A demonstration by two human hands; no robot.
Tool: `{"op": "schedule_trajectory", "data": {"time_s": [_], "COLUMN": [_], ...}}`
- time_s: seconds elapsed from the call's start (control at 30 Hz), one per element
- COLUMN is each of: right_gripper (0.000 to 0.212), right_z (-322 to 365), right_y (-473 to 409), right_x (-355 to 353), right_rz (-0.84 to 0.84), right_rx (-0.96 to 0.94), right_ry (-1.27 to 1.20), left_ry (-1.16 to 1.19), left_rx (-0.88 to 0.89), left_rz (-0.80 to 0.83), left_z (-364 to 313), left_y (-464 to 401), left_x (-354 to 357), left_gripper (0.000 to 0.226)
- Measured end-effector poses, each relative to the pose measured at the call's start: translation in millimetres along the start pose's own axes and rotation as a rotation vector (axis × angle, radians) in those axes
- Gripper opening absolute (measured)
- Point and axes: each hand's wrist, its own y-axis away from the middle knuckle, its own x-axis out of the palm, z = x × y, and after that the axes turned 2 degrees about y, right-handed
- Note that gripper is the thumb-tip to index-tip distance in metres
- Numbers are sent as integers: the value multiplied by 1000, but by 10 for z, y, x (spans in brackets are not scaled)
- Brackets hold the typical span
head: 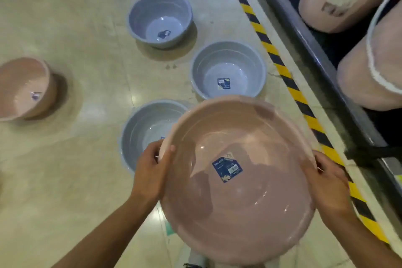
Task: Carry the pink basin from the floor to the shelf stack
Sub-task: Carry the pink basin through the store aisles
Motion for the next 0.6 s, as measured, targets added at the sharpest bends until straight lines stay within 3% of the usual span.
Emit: {"op": "schedule_trajectory", "data": {"time_s": [0.13, 0.27, 0.37, 0.47, 0.6], "right_gripper": [16, 22, 22, 21, 35], "right_z": [935, 1400, 1521, 1473, 1188], "right_y": [232, 240, 144, -41, -256], "right_x": [299, 877, 1342, 1833, 2406], "right_rz": [108, 154, 131, 113, 126], "right_rx": [33, 72, 106, 140, 174], "right_ry": [29, 72, 59, 54, 71], "left_ry": [1, 16, 64, 79, 21], "left_rx": [-64, -95, -141, -132, -164], "left_rz": [-76, -113, -74, -2, 130], "left_z": [-339, -225, -30, 248, 747], "left_y": [-51, -464, -888, -1334, -1822], "left_x": [-812, -1294, -1453, -1458, -1294], "left_gripper": [9, 17, 31, 30, 38]}}
